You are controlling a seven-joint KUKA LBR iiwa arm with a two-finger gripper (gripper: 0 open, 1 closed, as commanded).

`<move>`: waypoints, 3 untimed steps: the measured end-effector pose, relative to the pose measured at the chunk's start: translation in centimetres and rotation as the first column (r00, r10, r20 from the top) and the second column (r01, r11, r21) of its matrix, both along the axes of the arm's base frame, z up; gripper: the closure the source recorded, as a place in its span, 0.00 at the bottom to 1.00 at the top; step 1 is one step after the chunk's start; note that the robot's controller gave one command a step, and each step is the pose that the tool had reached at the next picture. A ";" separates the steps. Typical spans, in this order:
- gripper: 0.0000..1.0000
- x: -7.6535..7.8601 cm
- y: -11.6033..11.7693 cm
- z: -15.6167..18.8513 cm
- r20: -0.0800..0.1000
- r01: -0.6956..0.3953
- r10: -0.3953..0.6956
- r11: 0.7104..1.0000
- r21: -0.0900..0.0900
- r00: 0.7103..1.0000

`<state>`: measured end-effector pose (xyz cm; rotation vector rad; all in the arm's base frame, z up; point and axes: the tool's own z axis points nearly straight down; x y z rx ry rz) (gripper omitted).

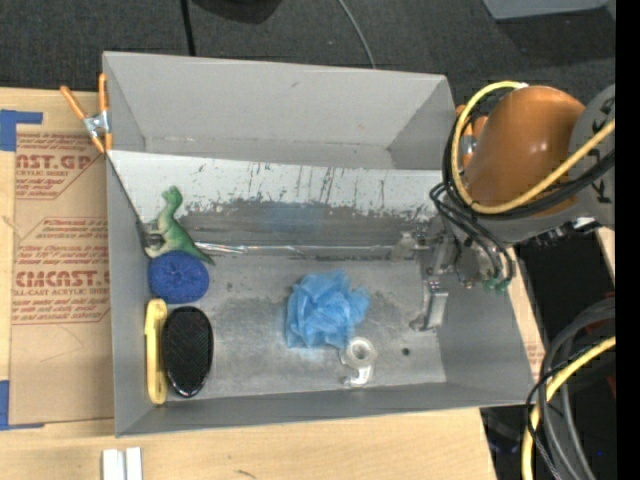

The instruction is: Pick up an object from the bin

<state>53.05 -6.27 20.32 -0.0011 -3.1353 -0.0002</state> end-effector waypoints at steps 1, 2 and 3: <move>0.00 0.2 0.0 0.5 0.008 -0.001 0.001 1.000 -0.001 1.000; 0.00 -1.0 2.5 -4.4 0.011 -0.060 0.060 0.998 -0.002 0.998; 0.00 -2.4 5.2 -7.0 0.004 -0.306 0.306 0.952 0.000 0.952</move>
Offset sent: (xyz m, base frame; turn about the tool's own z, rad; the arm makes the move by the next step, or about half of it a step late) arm -0.0331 0.0707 -0.1332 -0.1703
